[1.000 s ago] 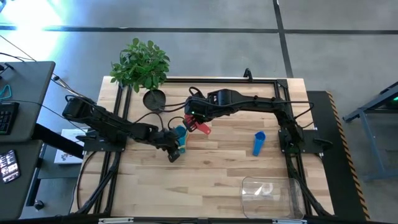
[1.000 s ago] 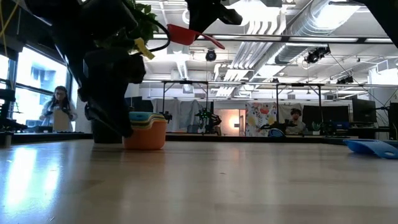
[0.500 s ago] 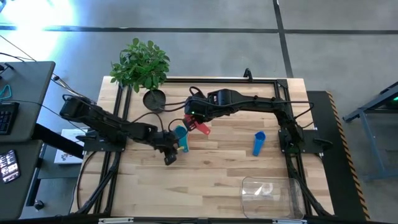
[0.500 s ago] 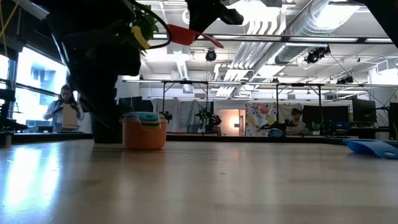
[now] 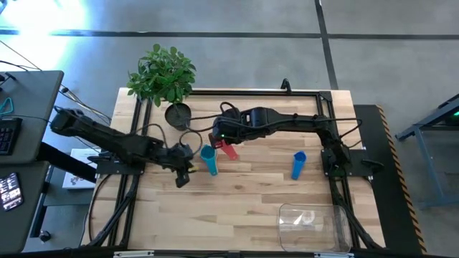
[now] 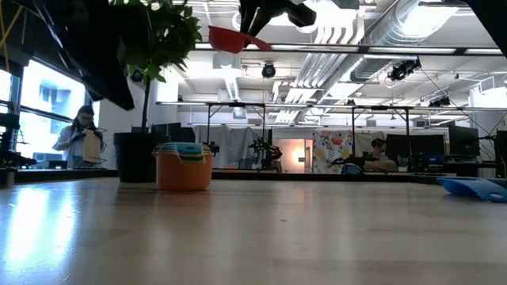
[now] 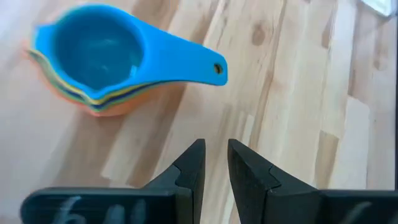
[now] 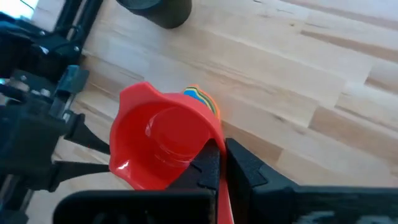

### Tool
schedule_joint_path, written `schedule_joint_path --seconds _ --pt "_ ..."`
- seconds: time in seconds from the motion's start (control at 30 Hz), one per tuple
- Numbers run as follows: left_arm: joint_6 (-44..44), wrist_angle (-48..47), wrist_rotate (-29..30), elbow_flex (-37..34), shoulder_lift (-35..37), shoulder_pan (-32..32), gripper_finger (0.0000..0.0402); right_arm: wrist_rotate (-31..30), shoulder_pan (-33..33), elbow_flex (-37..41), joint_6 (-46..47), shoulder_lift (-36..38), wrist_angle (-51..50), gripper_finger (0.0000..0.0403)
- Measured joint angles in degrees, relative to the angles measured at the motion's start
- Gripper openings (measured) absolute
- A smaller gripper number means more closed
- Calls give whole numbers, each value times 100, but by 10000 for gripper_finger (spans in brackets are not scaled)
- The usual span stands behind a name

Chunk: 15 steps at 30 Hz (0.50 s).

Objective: Nest measuring cups in basket
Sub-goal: Stack the pink measuring cup on the light blue measuring cup

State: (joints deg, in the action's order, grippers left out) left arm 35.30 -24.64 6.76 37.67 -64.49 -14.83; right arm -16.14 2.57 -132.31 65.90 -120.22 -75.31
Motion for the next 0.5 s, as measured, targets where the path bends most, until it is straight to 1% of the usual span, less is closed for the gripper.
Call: schedule_joint_path --seconds 0.13,0.3,0.5 --pt "-65 -229 134 0 478 2 58 -62 113 4 338 0 123 0" --pt "-150 -371 140 -2 1080 -2 58 -550 291 7 628 -8 537 0" --pt "-152 -485 141 -1 1755 -2 58 -856 398 7 868 -253 1156 0"
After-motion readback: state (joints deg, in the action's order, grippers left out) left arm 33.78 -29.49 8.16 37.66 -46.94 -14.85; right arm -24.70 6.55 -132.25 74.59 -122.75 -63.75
